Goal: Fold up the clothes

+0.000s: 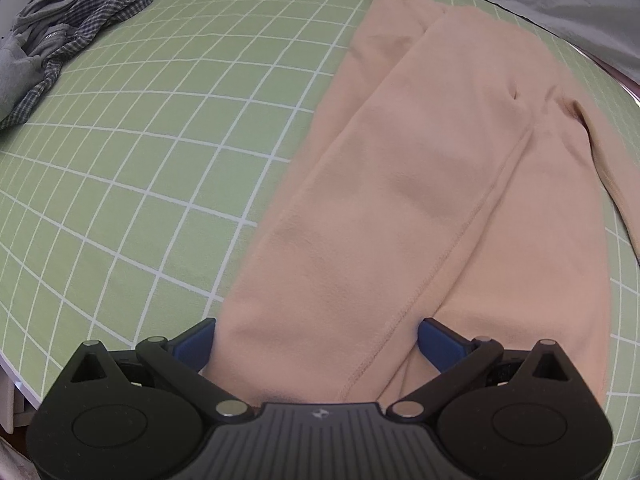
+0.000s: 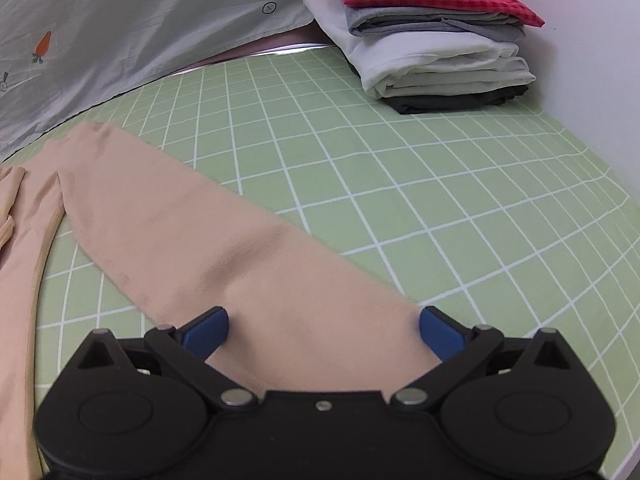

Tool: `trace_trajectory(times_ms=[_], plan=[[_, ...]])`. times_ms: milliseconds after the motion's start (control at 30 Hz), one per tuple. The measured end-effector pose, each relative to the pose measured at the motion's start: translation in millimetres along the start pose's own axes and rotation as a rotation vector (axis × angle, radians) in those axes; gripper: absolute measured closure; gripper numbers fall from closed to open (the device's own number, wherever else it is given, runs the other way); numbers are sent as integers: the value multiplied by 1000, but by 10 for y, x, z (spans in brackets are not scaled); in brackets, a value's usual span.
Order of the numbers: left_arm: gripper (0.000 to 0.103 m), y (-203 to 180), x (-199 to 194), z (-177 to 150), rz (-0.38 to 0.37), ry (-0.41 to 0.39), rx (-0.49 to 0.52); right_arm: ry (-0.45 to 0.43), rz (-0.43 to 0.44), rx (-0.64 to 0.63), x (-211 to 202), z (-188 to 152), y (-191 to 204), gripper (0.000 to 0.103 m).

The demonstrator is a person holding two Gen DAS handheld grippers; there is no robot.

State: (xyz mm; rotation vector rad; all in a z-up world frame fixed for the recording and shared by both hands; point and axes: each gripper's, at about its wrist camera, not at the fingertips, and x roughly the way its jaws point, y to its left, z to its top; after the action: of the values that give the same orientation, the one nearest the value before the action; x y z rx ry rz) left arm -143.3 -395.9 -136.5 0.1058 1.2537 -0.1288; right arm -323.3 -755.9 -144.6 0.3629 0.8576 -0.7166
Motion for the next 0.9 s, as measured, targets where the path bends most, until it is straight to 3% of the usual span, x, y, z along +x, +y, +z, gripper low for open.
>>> trace_trajectory(times_ms=[67,133,167,200,233,500,600,700,900], plan=[[0,7,0,-12,-2,-6,2,-7,21,-10,-30,-5,0,13],[0,18,3,-19,-6,-10,5,-11,50,8,-73,-14,-16,52],[0,28,6,-6,-8,-11,7,-12,64,18,-95,-19,-25,63],[0,39,10,13,-11,-12,11,-14,78,27,-116,-24,-33,82],[0,48,14,20,-15,-13,15,-15,92,36,-138,-29,-41,91],[0,190,-26,72,-103,35,82,-17,147,150,-358,-159,81,95],[0,358,-134,105,-149,1,73,-41,151,156,-508,-196,251,95],[0,526,-243,177,-146,-54,111,-72,163,162,-660,-192,456,95],[0,845,-219,284,-141,-60,144,-114,228,171,-909,-116,1042,95]])
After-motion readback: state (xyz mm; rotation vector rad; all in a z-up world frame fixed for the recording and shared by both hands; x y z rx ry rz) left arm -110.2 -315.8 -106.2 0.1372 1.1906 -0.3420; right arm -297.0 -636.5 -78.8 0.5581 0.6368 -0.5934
